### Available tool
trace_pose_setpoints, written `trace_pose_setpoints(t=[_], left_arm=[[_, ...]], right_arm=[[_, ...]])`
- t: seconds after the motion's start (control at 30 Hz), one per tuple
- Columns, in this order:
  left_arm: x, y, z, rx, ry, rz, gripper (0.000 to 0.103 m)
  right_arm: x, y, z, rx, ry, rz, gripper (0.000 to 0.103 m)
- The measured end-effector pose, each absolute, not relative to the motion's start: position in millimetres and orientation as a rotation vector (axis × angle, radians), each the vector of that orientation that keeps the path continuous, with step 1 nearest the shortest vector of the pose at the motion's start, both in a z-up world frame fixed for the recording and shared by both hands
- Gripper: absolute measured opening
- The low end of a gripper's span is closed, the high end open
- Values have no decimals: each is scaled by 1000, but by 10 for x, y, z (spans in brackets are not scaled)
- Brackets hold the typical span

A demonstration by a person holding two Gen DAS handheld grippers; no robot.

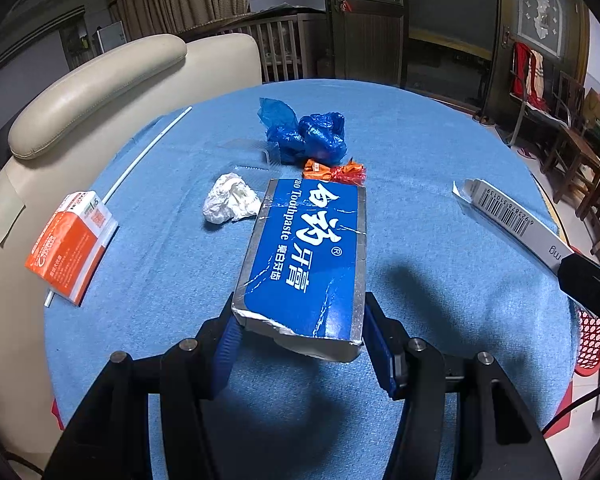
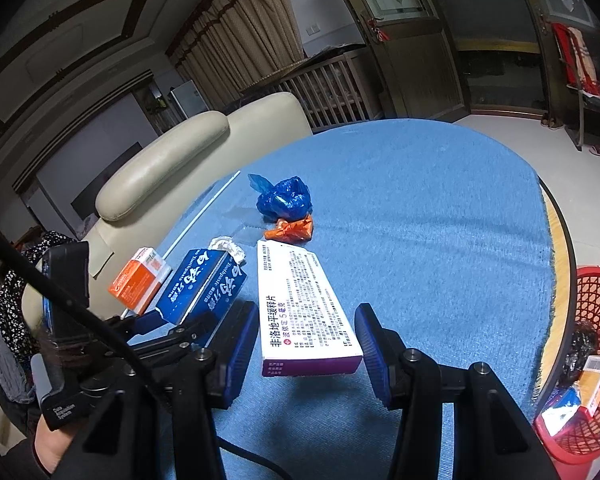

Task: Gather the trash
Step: 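Hold the toothpaste box in the left gripper while the right gripper holds the leaflet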

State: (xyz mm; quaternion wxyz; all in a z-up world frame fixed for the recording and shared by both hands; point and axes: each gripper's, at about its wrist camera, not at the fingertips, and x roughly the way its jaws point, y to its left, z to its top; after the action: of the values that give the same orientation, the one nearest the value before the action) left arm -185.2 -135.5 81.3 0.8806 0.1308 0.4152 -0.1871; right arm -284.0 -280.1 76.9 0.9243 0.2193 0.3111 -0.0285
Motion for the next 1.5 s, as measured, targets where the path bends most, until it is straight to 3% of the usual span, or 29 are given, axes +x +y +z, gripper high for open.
trace_pose_setpoints(t=[1.5], left_arm=[[-1791, -1275, 761, 233, 874, -384, 59]], right_arm=[[-2740, -2709, 764, 425, 660, -70, 53]])
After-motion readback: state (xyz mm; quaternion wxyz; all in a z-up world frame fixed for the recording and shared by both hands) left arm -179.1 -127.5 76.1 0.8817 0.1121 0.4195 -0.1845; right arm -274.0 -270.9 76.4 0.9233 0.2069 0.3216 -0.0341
